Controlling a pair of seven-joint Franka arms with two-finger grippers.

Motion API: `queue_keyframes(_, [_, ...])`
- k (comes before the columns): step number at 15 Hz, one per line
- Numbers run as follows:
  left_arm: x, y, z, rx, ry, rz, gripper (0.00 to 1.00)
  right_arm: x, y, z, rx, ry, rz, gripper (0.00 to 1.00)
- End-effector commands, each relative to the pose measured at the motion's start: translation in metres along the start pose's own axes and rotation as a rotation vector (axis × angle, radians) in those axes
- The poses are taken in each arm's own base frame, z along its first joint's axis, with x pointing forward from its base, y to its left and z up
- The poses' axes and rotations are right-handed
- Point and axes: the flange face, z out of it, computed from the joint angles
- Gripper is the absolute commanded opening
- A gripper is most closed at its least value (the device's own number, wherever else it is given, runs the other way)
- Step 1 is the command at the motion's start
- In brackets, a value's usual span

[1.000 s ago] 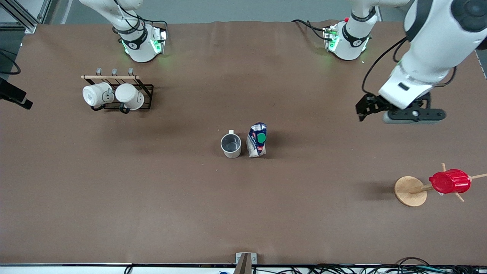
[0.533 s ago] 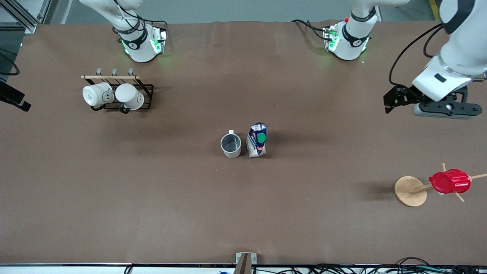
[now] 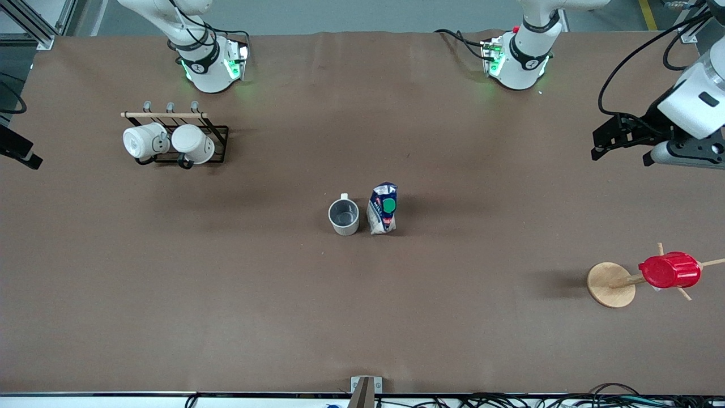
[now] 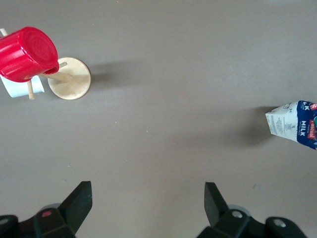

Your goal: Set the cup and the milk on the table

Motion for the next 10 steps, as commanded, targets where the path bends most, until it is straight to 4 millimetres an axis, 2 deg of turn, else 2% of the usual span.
queue_keyframes(1, [0.003, -0.004, -0.001, -0.004, -0.014, -0.018, 1.0, 0.0, -0.001, -0.002, 0.001, 0.008, 0.007, 1.0])
queue_keyframes(5, [0.001, 0.006, 0.002, 0.067, -0.012, -0.019, 1.0, -0.001, 0.0, -0.001, -0.001, 0.003, 0.01, 1.0])
queue_keyframes(10, [0.0, 0.007, 0.001, 0.071, -0.009, -0.025, 1.0, -0.002, 0.0, 0.001, -0.001, -0.012, 0.01, 1.0])
